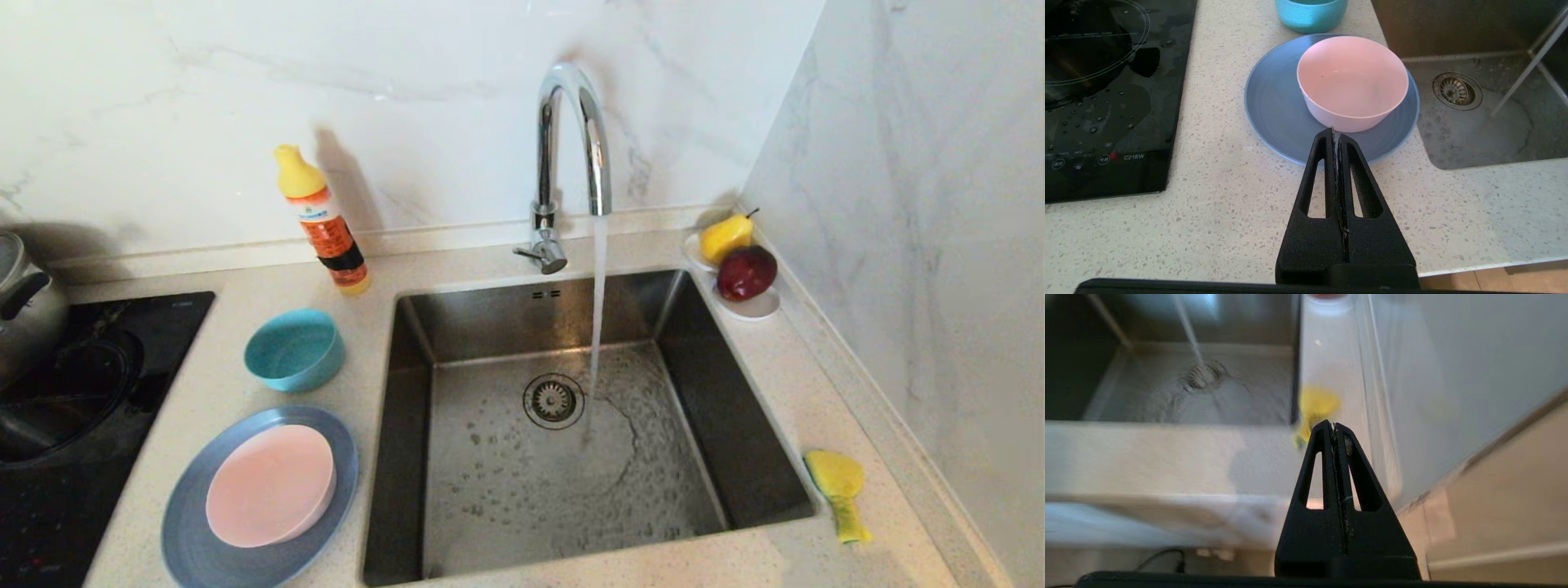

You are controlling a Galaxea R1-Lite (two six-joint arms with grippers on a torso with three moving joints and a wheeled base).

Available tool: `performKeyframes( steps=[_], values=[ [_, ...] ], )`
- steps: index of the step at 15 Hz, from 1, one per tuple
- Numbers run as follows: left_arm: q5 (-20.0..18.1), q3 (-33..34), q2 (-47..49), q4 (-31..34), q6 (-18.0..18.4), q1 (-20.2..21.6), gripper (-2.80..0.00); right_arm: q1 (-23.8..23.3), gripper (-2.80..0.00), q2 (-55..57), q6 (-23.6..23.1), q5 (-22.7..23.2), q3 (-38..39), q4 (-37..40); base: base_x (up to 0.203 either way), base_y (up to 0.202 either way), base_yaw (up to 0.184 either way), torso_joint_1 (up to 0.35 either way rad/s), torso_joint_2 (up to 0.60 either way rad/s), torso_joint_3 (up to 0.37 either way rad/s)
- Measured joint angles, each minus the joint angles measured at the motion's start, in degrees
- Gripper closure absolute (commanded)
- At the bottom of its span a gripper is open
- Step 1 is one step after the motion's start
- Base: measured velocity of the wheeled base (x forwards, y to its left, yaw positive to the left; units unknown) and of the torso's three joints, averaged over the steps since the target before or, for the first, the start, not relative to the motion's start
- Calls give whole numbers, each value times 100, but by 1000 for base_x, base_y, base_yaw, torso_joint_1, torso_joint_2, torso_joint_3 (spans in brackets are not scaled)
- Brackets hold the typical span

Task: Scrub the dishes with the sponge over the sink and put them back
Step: Pick up a bowl and the sponge

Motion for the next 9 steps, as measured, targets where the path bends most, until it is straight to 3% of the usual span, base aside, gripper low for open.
performKeyframes(
  steps=[4, 9],
  values=[
    [0, 0, 2, -1, -5, 0, 0, -157, 0, 1062, -292, 556, -1497, 1080, 0, 0, 0, 0, 0, 0],
    [-5, 0, 4, -1, -4, 0, 0, -347, 0, 3115, -767, 704, -2690, 2283, 0, 0, 0, 0, 0, 0]
  ],
)
